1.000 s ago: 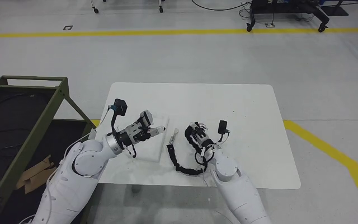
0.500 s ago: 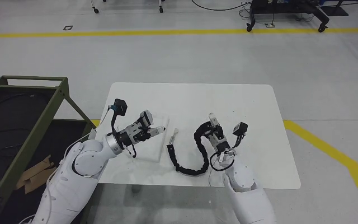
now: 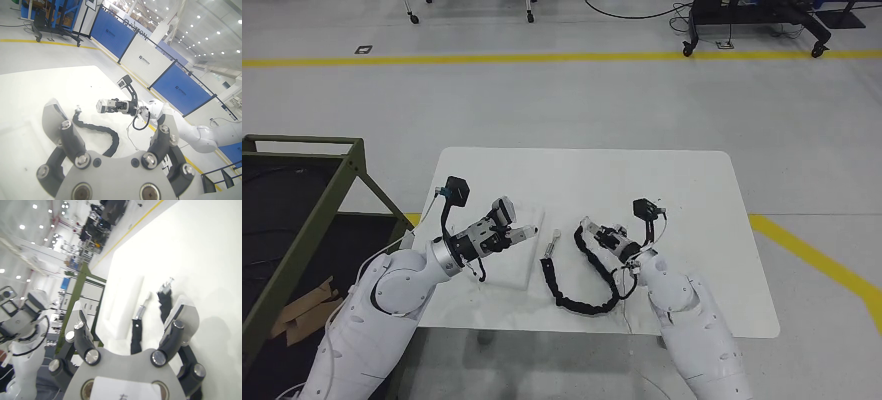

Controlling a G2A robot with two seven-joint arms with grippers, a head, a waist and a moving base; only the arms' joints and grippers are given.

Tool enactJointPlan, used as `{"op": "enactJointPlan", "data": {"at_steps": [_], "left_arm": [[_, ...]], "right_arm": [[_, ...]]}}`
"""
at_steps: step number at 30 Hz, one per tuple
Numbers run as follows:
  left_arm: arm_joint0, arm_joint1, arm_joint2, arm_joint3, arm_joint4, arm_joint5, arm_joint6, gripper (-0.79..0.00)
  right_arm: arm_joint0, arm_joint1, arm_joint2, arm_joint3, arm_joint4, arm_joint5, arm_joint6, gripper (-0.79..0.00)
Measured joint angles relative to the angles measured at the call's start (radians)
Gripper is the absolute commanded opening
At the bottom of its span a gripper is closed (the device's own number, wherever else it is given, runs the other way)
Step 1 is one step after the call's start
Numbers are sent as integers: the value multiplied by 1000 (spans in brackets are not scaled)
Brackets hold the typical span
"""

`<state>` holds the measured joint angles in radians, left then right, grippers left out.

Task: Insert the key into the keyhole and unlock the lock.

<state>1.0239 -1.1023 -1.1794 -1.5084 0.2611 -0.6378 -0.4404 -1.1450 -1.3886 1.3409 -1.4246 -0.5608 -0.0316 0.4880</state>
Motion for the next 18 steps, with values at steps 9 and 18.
{"op": "enactJointPlan", "data": {"at_steps": [9, 18], "left_arm": [[0, 0, 0, 0, 0, 0, 0, 0], [0, 0, 0, 0, 0, 0, 0, 0]], "right_arm": [[-70, -13, 105, -177, 571, -127, -28, 0], [-140, -25, 124, -160, 841, -433, -149, 0]]}}
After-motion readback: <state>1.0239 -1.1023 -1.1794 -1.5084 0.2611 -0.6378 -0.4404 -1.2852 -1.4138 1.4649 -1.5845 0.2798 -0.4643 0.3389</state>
